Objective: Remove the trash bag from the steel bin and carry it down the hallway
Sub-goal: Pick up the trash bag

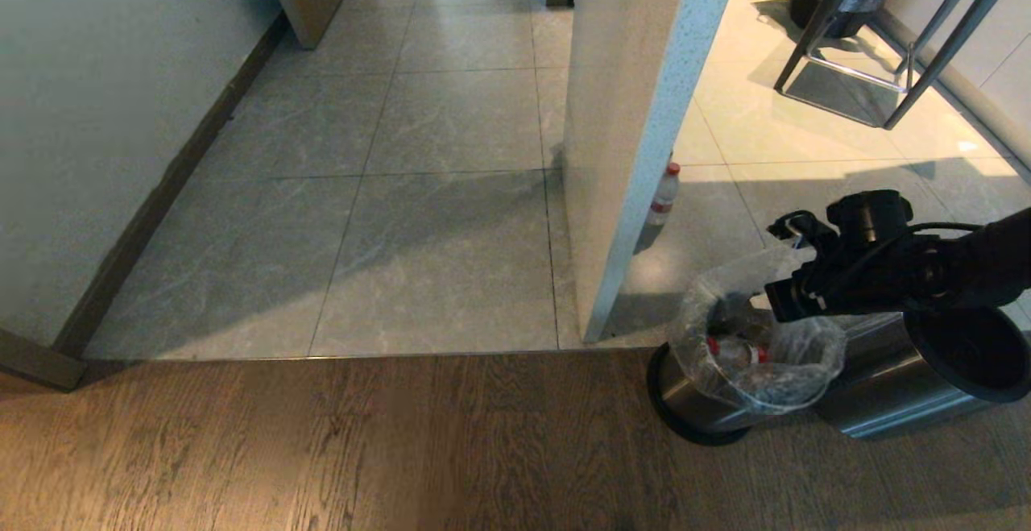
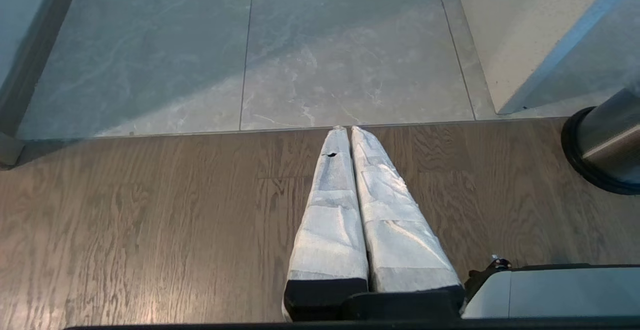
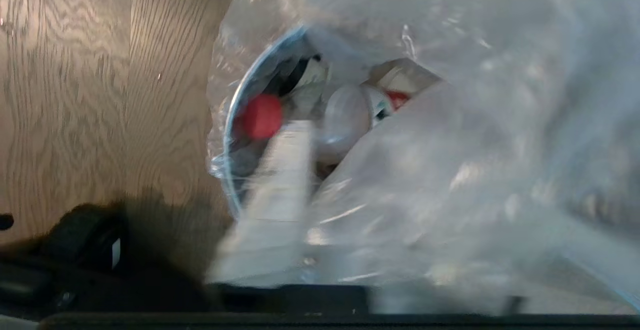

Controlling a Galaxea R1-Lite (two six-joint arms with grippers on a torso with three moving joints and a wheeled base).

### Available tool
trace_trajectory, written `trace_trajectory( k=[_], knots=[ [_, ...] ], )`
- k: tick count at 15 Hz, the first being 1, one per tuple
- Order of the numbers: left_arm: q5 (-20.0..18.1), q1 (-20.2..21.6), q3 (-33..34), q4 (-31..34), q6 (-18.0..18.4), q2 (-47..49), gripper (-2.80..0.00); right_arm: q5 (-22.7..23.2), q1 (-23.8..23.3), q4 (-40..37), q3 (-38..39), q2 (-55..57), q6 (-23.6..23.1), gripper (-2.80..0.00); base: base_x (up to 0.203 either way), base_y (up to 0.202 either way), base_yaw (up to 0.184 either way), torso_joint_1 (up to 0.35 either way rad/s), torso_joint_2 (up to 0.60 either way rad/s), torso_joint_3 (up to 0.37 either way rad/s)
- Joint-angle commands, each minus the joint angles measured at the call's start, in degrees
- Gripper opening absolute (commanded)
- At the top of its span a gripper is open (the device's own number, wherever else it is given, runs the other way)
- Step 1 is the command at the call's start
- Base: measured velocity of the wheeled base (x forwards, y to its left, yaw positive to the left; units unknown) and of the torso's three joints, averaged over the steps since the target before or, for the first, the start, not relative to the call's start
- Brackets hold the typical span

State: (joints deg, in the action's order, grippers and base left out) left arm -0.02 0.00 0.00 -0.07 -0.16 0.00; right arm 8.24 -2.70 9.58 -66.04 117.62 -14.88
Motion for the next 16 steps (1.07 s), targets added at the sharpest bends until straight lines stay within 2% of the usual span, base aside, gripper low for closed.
trace_trajectory(
  k=[1,9,16],
  knots=[
    [0.02,0.00,0.00,-0.01,-0.02,0.00,-2.80,0.18,1.32,0.00,-0.04,2.47,0.20,0.00,0.000,0.000,0.000,0.000,0.00,0.000],
    [0.02,0.00,0.00,-0.01,-0.02,0.00,-2.80,-0.13,4.38,0.39,-1.45,7.76,-0.75,0.00,0.000,0.000,0.000,0.000,0.00,0.000],
    [0.02,0.00,0.00,-0.01,-0.02,0.00,-2.80,-0.43,4.36,1.56,-3.58,11.22,-0.87,0.00,0.000,0.000,0.000,0.000,0.00,0.000]
  ],
)
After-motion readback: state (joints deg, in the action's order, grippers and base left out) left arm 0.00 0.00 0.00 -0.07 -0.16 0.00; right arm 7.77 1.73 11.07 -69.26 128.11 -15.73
